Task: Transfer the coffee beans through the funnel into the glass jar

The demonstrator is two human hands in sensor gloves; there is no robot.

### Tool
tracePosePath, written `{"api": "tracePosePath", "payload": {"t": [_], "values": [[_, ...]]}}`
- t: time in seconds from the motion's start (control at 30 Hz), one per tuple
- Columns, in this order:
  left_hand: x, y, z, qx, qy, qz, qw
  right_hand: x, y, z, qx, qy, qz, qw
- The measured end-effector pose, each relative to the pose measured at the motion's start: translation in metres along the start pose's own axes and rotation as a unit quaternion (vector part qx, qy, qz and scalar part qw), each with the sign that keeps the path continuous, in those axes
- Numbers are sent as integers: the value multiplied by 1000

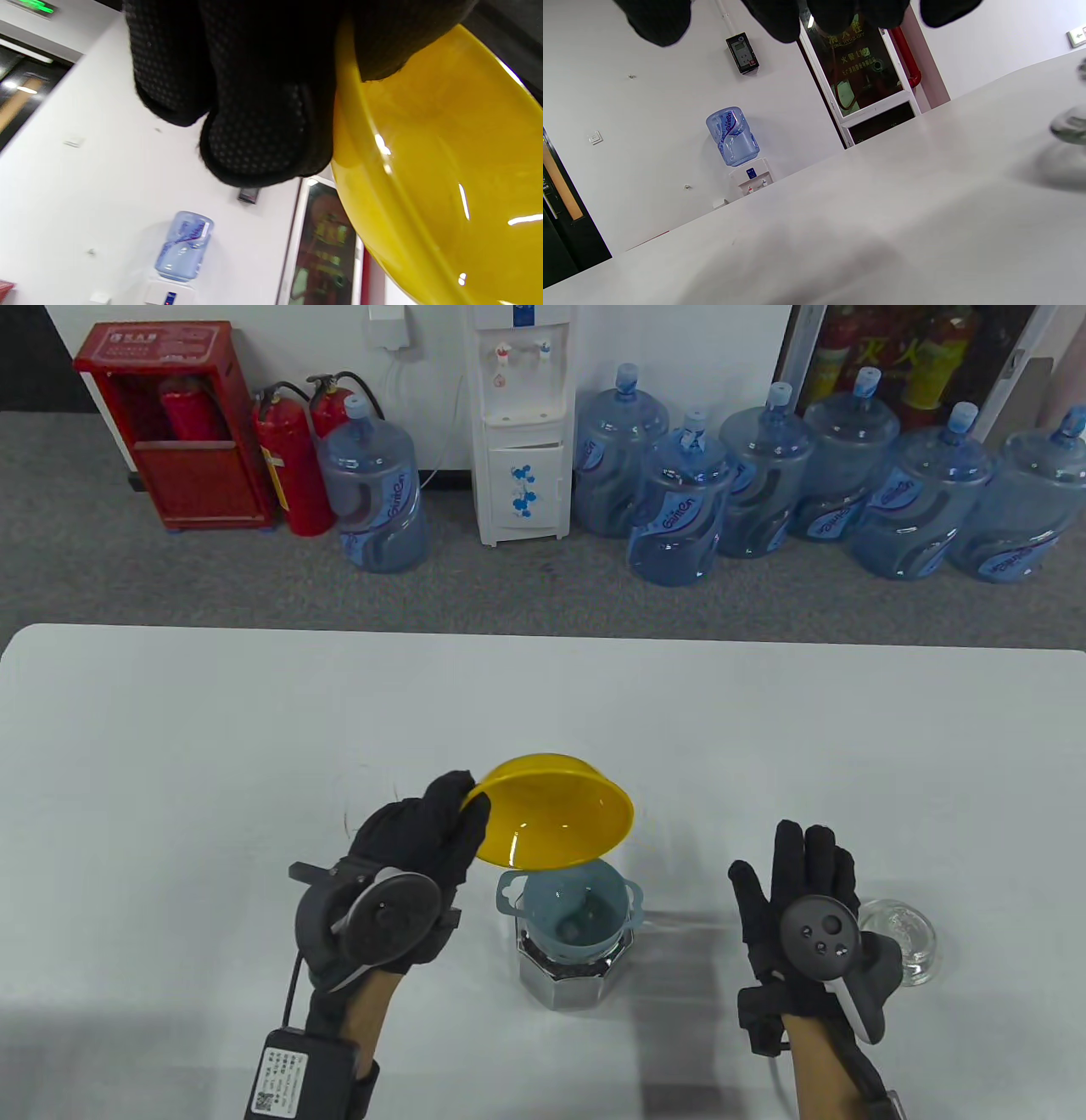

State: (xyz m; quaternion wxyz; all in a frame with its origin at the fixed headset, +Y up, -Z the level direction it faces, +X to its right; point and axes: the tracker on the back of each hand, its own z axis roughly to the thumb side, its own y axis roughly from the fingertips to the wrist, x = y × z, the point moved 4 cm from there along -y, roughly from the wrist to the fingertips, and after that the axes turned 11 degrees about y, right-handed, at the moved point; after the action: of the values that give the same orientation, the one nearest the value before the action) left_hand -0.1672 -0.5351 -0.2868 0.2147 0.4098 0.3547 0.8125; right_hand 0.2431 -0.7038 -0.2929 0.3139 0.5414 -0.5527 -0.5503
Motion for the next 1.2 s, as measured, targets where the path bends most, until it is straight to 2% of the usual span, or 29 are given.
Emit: {"api": "tracePosePath", "payload": {"t": [0.17, 0.27, 0.4, 0.53, 0.67, 0.87, 1.0, 1.2], "values": [[27, 6, -52, 93, -30, 26, 995, 1, 1, 1, -1, -3, 4, 1000], [34, 16, -84, 147, -39, 19, 988, 2, 1, 1, -2, -4, 7, 1000], [38, 37, -136, 241, -46, -7, 969, 3, 0, -1, 2, -6, 12, 1000], [42, 56, -175, 302, -63, -9, 951, 5, -2, -5, 8, -12, 17, 1000], [36, 74, -213, 376, -72, -46, 923, 6, -5, -8, 13, -6, 22, 1000], [21, 99, -250, 444, -60, -73, 891, 7, -6, -7, 14, -5, 27, 1000], [6, 114, -267, 482, -47, -100, 869, 7, -6, -7, 15, -4, 30, 999], [-8, 129, -283, 511, -51, -130, 848, 8, -6, -7, 15, -8, 34, 999]]}}
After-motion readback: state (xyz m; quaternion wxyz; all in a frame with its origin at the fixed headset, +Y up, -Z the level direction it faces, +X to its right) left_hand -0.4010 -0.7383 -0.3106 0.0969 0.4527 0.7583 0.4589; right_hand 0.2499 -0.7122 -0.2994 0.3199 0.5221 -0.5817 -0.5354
